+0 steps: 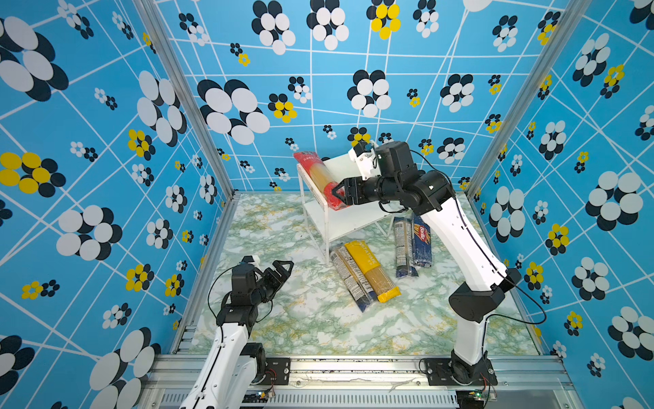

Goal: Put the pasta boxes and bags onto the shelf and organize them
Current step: 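Open the right gripper and withdraw it from the shelf, then move the right gripper over the yellow PASTATIME pack while the left gripper advances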

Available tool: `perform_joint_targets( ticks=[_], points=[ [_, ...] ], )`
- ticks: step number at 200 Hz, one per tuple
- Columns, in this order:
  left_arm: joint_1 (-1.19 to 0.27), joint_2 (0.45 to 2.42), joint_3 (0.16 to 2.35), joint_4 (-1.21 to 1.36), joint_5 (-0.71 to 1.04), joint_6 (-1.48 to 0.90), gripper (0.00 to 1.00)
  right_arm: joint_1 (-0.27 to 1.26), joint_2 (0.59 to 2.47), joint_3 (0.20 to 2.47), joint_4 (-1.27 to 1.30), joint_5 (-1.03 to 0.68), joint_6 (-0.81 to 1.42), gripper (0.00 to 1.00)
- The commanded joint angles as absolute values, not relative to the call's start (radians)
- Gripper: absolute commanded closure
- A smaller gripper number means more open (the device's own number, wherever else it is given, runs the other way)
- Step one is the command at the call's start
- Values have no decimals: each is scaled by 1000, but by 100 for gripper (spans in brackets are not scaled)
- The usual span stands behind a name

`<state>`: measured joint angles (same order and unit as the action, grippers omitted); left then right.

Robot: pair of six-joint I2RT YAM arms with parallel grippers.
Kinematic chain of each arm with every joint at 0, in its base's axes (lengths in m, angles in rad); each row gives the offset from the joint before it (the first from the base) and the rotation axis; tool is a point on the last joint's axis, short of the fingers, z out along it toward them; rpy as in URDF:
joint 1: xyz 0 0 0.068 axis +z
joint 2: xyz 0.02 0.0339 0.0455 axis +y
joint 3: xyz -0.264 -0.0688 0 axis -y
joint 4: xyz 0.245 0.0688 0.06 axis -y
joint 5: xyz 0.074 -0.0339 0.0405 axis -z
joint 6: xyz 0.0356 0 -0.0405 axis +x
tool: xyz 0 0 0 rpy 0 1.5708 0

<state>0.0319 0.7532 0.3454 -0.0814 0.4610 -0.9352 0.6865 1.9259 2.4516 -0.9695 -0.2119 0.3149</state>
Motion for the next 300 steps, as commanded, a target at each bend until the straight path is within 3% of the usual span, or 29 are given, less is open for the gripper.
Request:
perform_joint_targets(
  ticks=[1, 104, 198, 300],
  points=[
    [40, 742, 343, -75, 482, -946, 1, 683, 1852, 2424, -1011, -195, 259, 29],
    [9, 715, 345, -75, 490, -980, 1, 683, 1519, 1914, -845, -162, 261, 26],
    [-179, 722, 325, -44, 346, -1009, 1, 683, 1235, 1400, -724, -154, 341, 23],
    [-315, 859, 399, -9, 266, -997, 1, 693, 1121, 1042, -569, -113, 408, 22]
  ],
)
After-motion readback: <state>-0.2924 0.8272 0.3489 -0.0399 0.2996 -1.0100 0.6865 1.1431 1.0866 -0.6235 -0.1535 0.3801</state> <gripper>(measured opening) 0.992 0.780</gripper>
